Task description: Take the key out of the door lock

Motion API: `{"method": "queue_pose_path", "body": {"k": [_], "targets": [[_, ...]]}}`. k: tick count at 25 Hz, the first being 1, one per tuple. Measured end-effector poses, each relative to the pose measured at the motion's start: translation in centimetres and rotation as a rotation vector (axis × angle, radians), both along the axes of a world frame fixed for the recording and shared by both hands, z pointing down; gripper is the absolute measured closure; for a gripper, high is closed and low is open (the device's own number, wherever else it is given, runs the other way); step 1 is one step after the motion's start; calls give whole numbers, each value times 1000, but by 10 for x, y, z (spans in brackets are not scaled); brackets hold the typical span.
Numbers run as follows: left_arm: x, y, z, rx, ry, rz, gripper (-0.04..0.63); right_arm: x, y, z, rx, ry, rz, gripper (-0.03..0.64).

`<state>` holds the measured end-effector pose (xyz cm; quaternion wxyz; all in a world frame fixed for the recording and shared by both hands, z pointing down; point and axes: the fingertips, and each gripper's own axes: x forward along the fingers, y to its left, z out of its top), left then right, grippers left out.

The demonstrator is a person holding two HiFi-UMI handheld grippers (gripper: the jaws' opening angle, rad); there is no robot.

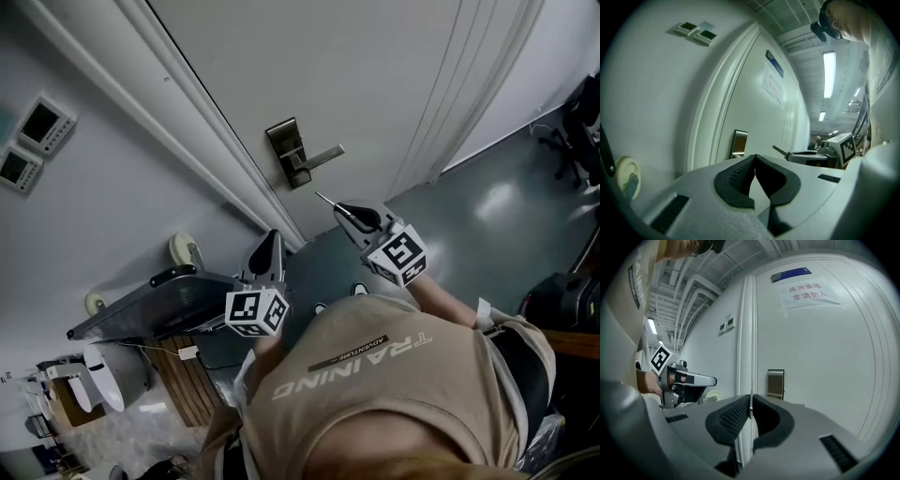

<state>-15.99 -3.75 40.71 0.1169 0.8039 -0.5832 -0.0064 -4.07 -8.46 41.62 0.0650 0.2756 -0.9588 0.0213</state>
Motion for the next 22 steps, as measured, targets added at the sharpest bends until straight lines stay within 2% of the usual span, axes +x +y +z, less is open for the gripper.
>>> {"method": "queue_pose_path", "body": {"k": [5,14,22], "targets": [[-5,4,-2,0,9,-34,589,-2,1,-5,6,-3,-25,589],[12,10,4,-11,1,-9,589,-2,4,1,3,-10,-29,589],[6,16,18,-46,10,-13,589,0,8,12,-18,-15,2,589]]}}
